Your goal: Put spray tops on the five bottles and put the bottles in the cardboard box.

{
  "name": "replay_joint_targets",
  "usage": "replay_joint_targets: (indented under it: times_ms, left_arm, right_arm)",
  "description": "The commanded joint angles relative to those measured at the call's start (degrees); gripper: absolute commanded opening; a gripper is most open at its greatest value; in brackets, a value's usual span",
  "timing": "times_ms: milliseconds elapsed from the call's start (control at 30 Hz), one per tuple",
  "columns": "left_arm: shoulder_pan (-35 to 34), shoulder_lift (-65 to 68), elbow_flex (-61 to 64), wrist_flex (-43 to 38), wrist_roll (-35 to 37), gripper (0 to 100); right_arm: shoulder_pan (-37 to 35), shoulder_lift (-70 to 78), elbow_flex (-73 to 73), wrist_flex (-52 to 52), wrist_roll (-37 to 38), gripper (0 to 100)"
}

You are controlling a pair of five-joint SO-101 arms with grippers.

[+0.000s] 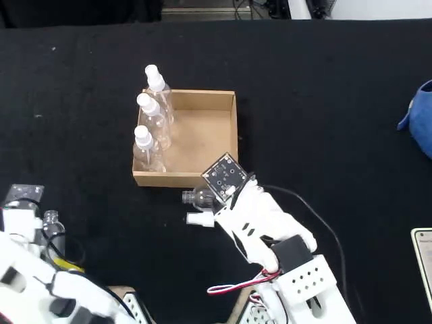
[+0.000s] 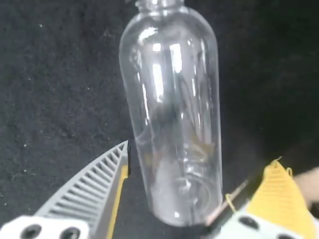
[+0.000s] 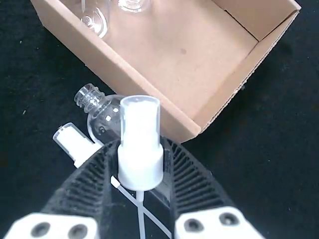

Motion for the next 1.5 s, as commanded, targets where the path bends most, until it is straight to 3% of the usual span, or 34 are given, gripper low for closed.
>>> replay_joint_targets:
  times_ms: [0, 200, 367, 500, 733, 933, 1067, 1200, 1467]
  left_arm:
    - [-0.3, -4.0, 2.3, -3.3, -0.7, 28]
    - [0.1, -4.1, 2.6, -0.7, -0.7, 20]
    - [0.0, -4.2, 3.0, 1.0, -0.8, 2]
    - [-0.6, -4.8, 0.4, 6.1, -3.6, 3]
    - [-0.6, -4.8, -16.8, 18.3, -3.3, 3]
    - [3.9, -4.8, -28.5, 20.6, 11.8, 3]
    - [9.7, -4.8, -35.8, 20.8, 25.4, 3]
    - [11.3, -4.8, -42.2, 20.8, 31.6, 3]
    - [25.5, -5.5, -55.0, 20.8, 50.4, 3]
  right_arm:
    - [-1.0, -1.6, 0.0, -0.2, -0.5, 1.1]
    - [-1.0, -1.6, 0.0, -0.2, -0.5, 1.1]
    - [-1.0, -1.6, 0.0, -0.2, -0.5, 1.1]
    - [-0.7, -1.6, -1.9, 0.4, -0.5, 1.1]
    - [-0.6, -1.7, -15.9, 12.0, -0.6, 1.1]
    - [-0.6, -1.7, -29.3, 15.3, -0.8, 1.1]
    - [-0.6, -1.5, -39.3, 14.1, -7.5, 1.1]
    - [-0.6, -1.2, -47.2, 13.6, -13.4, 1.1]
    - [-0.3, -1.2, -50.9, -0.7, -17.9, 1.0]
